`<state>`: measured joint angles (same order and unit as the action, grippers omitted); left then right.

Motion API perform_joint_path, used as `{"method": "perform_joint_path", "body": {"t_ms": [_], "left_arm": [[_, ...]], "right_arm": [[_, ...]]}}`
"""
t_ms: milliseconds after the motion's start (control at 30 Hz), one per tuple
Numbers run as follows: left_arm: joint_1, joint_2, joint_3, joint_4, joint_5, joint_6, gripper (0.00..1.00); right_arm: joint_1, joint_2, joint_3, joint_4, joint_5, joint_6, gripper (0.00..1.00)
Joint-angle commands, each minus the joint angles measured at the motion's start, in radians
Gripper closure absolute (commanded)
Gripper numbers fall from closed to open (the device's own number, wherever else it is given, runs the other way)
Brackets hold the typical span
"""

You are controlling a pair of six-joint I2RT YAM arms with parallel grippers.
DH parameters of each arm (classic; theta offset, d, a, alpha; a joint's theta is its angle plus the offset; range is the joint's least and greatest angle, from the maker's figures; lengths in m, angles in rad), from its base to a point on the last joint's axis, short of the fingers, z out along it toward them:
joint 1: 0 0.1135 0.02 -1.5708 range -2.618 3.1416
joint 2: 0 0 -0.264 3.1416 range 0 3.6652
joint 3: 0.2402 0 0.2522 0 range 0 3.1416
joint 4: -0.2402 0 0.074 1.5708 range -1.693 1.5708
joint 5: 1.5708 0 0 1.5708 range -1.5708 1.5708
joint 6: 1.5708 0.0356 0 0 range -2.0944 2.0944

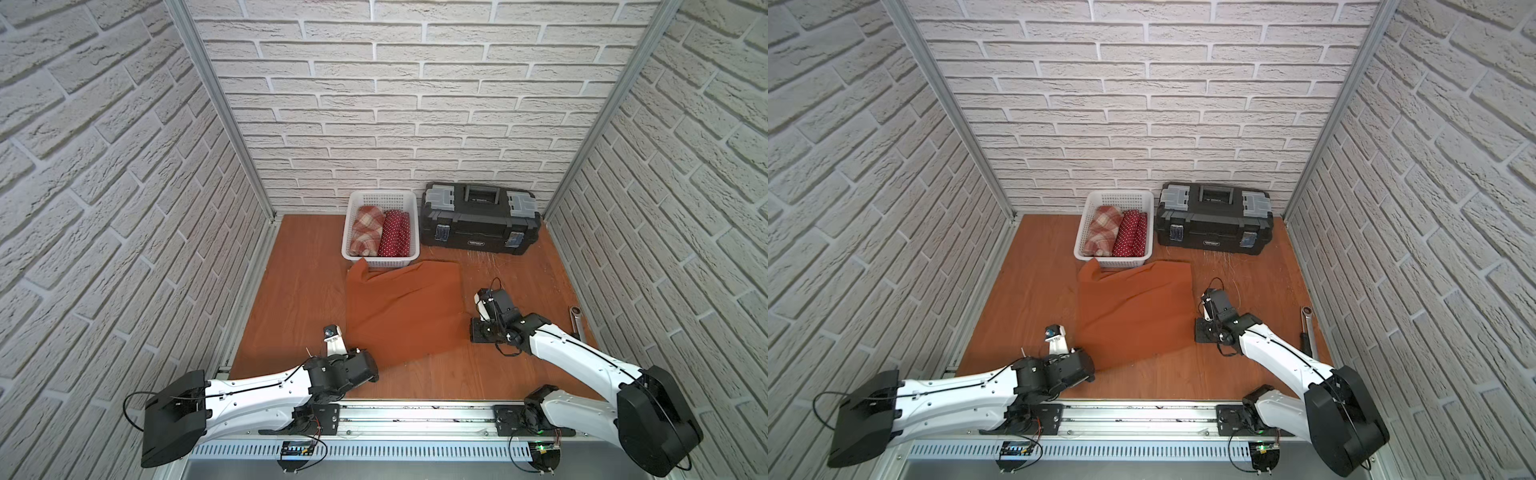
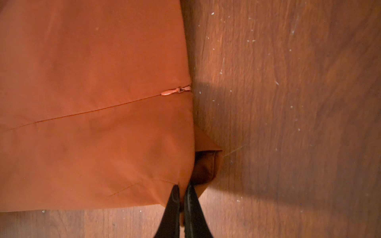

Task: Roll up the skirts
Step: Flatten out the skirt at the center of the board.

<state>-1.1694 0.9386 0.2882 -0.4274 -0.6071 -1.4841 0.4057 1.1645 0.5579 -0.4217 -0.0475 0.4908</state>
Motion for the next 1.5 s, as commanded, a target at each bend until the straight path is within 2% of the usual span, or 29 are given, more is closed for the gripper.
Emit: {"method": "perform_joint_path", "body": {"t_ms": [0, 67, 100, 167, 200, 300, 467, 567, 633, 700, 833, 967, 1033, 1100, 1167, 1233, 1300, 1333, 1367, 1400, 1467], "left_arm": [[0.01, 0.041, -0.013, 0.166, 0.056, 0.065, 0.36], [0.009, 0.065, -0.018, 0.197, 0.077, 0.06, 0.36], [0.01, 0.073, -0.021, 0.212, 0.086, 0.061, 0.4], [0.01, 0.086, -0.028, 0.224, 0.096, 0.062, 0.54], [0.009, 0.085, -0.03, 0.231, 0.102, 0.064, 0.63], [0.01, 0.052, -0.014, 0.201, 0.096, 0.074, 1.0], [0.024, -0.054, 0.112, 0.08, 0.069, 0.192, 1.0], [0.123, -0.085, 0.176, 0.089, 0.13, 0.309, 1.0], [0.237, -0.056, 0.198, 0.156, 0.216, 0.404, 1.0], [0.343, 0.005, 0.227, 0.238, 0.306, 0.484, 1.0], [0.519, 0.186, 0.312, 0.382, 0.441, 0.605, 1.0], [0.664, 0.368, 0.38, 0.478, 0.502, 0.689, 1.0], [0.727, 0.458, 0.408, 0.53, 0.575, 0.697, 1.0], [0.755, 0.527, 0.442, 0.541, 0.597, 0.71, 1.0], [0.769, 0.581, 0.461, 0.565, 0.602, 0.716, 1.0], [0.795, 0.625, 0.471, 0.602, 0.603, 0.711, 1.0], [0.821, 0.655, 0.484, 0.619, 0.609, 0.716, 0.89], [0.833, 0.664, 0.494, 0.62, 0.614, 0.721, 0.8], [0.842, 0.669, 0.503, 0.615, 0.623, 0.723, 0.66], [0.851, 0.666, 0.508, 0.612, 0.636, 0.729, 0.53], [0.859, 0.647, 0.51, 0.589, 0.632, 0.741, 0.39]], "right_arm": [[0.001, -0.011, 0.025, 0.019, -0.01, 0.003, 0.94], [0.001, -0.016, 0.029, 0.007, -0.002, 0.002, 0.95], [0.001, -0.021, 0.033, 0.0, -0.003, 0.0, 0.96], [0.002, -0.03, 0.038, -0.01, -0.007, 0.002, 0.97], [0.0, -0.038, 0.041, -0.016, -0.01, 0.003, 0.97], [0.003, -0.071, 0.043, -0.034, -0.028, 0.016, 0.97], [0.028, -0.205, 0.086, -0.154, -0.072, 0.058, 0.97], [0.042, -0.285, 0.133, -0.171, -0.111, 0.086, 0.97], [0.042, -0.282, 0.18, -0.141, -0.115, 0.088, 0.97], [0.042, -0.217, 0.238, -0.111, -0.12, 0.074, 0.97], [0.032, 0.022, 0.383, -0.074, -0.112, 0.023, 0.97], [-0.025, 0.24, 0.501, -0.055, -0.123, -0.012, 0.97], [-0.047, 0.308, 0.51, -0.016, -0.147, -0.001, 0.97], [-0.055, 0.361, 0.504, 0.014, -0.146, 0.003, 0.89], [-0.07, 0.411, 0.503, 0.037, -0.162, -0.003, 0.85], [-0.083, 0.431, 0.484, 0.099, -0.16, -0.005, 0.66], [-0.093, 0.426, 0.479, 0.118, -0.118, -0.015, 0.5], [-0.096, 0.41, 0.476, 0.121, -0.108, -0.027, 0.46], [-0.096, 0.389, 0.468, 0.122, -0.099, -0.036, 0.41], [-0.095, 0.359, 0.454, 0.126, -0.094, -0.037, 0.39], [-0.096, 0.307, 0.423, 0.119, -0.089, -0.043, 0.38]]}}
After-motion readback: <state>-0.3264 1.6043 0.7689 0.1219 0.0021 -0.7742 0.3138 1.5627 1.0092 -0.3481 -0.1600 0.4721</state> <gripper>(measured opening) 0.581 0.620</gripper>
